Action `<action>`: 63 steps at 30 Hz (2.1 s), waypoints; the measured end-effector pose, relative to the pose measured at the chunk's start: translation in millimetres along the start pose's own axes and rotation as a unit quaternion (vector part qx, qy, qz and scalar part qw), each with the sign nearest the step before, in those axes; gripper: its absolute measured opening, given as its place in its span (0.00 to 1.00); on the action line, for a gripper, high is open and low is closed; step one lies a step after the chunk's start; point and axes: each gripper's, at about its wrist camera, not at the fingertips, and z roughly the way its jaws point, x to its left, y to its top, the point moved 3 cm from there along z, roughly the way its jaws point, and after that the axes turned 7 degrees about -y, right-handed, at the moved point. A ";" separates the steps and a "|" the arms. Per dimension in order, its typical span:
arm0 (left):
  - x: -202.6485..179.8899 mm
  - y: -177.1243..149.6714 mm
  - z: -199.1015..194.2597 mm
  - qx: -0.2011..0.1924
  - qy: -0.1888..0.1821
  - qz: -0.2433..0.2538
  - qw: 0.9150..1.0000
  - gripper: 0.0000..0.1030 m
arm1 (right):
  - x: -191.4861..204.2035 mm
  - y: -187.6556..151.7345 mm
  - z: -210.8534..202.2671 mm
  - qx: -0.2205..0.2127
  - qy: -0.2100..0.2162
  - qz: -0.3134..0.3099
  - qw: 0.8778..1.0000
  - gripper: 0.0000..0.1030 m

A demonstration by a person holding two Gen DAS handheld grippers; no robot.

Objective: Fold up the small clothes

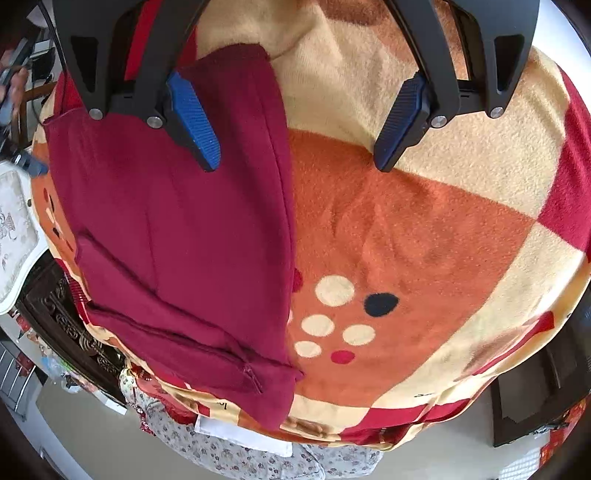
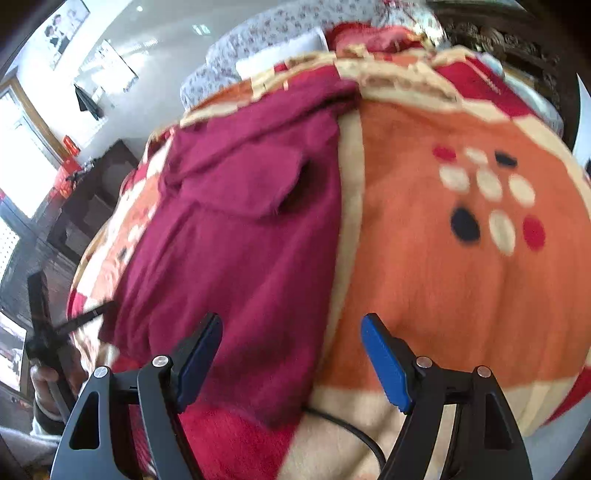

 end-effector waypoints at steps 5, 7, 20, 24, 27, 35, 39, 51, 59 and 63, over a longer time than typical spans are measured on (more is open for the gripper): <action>-0.1 1.8 7.7 -0.004 0.003 -0.004 1.000 0.86 | 12.0 56.4 22.5 -0.051 -0.027 -0.017 0.998 0.79; -1.0 3.3 10.0 -0.004 0.004 -0.001 1.000 0.87 | 17.5 81.8 35.7 -0.065 -0.034 -0.032 0.997 0.74; 0.7 9.5 18.3 -0.013 -0.001 0.015 1.000 0.91 | 48.5 123.1 125.7 0.017 -0.051 -0.181 0.982 0.07; 2.4 13.3 19.4 -0.013 -0.003 0.010 1.000 0.91 | 59.0 123.4 121.0 -0.009 -0.086 -0.240 0.967 0.05; 3.0 15.7 20.2 -0.014 -0.003 0.005 1.000 0.91 | 48.8 141.6 116.2 -0.029 -0.101 -0.227 0.968 0.04; 3.8 15.7 18.7 -0.012 -0.005 0.005 1.000 0.92 | 27.0 153.7 128.6 -0.025 -0.102 -0.171 0.980 0.09; 9.4 15.5 13.9 -0.011 -0.019 -0.010 1.000 0.92 | 21.5 153.3 95.2 -0.056 -0.105 -0.135 0.984 0.20; 3.0 6.9 12.3 -0.009 -0.003 0.003 1.000 0.92 | 30.3 105.4 72.9 -0.004 -0.067 -0.119 0.991 0.27; -1.8 1.2 13.9 -0.001 0.002 0.020 1.000 0.97 | -1.5 27.0 -6.1 0.050 0.023 -0.062 0.997 0.74; -8.1 -1.8 18.8 0.005 0.018 0.039 0.999 1.00 | -22.3 -11.5 -8.2 0.081 0.037 -0.012 0.996 0.74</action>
